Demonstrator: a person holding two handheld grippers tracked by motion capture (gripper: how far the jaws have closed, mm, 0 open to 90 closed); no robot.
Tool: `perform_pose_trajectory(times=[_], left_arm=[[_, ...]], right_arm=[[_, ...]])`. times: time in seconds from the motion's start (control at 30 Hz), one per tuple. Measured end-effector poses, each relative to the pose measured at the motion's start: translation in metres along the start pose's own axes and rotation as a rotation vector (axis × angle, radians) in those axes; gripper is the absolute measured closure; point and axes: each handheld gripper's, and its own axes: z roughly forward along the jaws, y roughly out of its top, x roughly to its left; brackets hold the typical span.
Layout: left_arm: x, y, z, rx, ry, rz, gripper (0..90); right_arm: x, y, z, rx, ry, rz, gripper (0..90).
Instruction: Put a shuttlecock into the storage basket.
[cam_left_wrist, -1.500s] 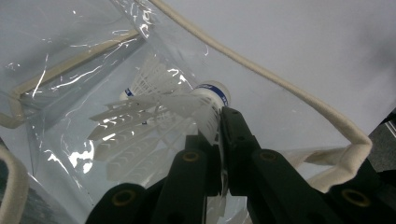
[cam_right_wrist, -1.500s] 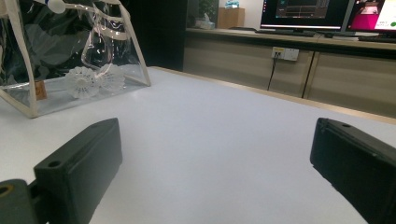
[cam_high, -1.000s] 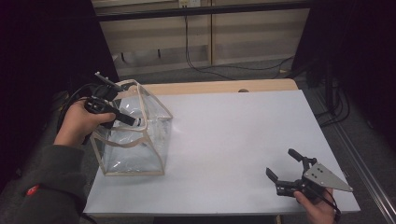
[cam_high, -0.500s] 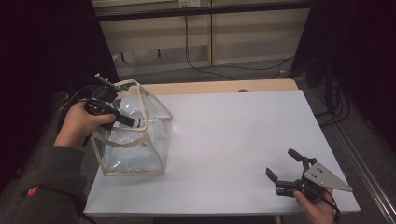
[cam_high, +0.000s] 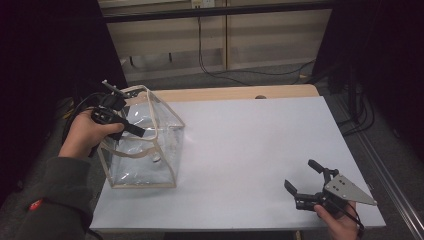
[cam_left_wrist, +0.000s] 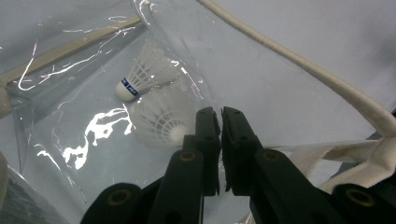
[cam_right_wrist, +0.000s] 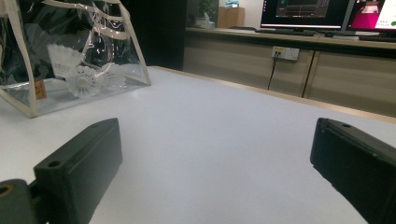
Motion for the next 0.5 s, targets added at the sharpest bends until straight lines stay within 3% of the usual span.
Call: perform_pose_trajectory(times=[0.5], left_arm=[[-0.0083, 0.0029, -0.0102, -0.08, -0.051, -0.006, 73.3]], right_arm=[[-0.0002, 0.0002, 0.0005, -0.001, -0.001, 0.003, 2.1]])
